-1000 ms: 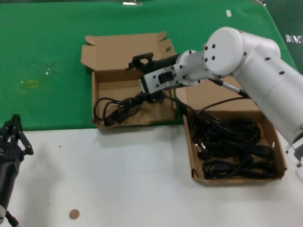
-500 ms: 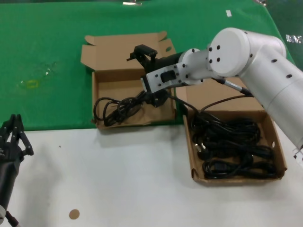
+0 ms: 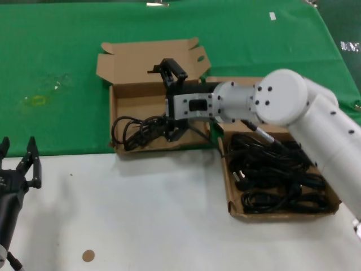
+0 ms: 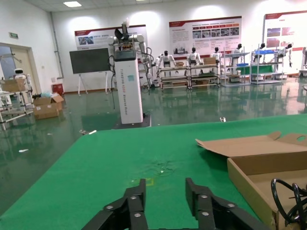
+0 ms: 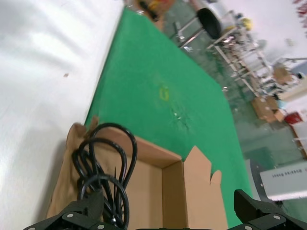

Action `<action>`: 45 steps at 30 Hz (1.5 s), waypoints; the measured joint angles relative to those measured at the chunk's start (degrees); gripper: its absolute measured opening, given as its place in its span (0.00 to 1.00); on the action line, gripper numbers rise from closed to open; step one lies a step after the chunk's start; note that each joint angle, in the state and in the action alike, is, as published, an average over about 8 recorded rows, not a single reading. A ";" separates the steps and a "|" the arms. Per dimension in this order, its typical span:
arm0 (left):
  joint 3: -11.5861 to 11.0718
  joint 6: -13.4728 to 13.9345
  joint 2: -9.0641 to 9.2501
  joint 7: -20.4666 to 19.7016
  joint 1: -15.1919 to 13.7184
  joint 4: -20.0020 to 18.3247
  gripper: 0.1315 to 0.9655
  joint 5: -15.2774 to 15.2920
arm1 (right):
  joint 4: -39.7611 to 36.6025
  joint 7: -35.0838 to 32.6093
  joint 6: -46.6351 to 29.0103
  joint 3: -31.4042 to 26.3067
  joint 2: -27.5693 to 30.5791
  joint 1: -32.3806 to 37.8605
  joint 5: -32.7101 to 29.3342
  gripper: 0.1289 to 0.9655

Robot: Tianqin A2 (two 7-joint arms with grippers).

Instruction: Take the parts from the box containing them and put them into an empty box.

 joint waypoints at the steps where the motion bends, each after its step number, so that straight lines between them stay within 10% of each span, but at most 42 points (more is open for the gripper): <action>1: 0.00 0.00 0.00 0.00 0.00 0.00 0.17 0.00 | 0.62 0.28 0.60 0.51 0.08 -0.88 0.53 0.94; 29: 0.00 0.00 0.00 0.00 0.00 0.00 0.85 -0.01 | 17.89 8.21 17.30 14.65 2.36 -25.56 15.25 1.00; 45: 0.00 0.00 0.00 0.01 0.00 0.00 0.98 -0.01 | 27.84 12.77 26.91 22.80 3.67 -39.72 23.73 1.00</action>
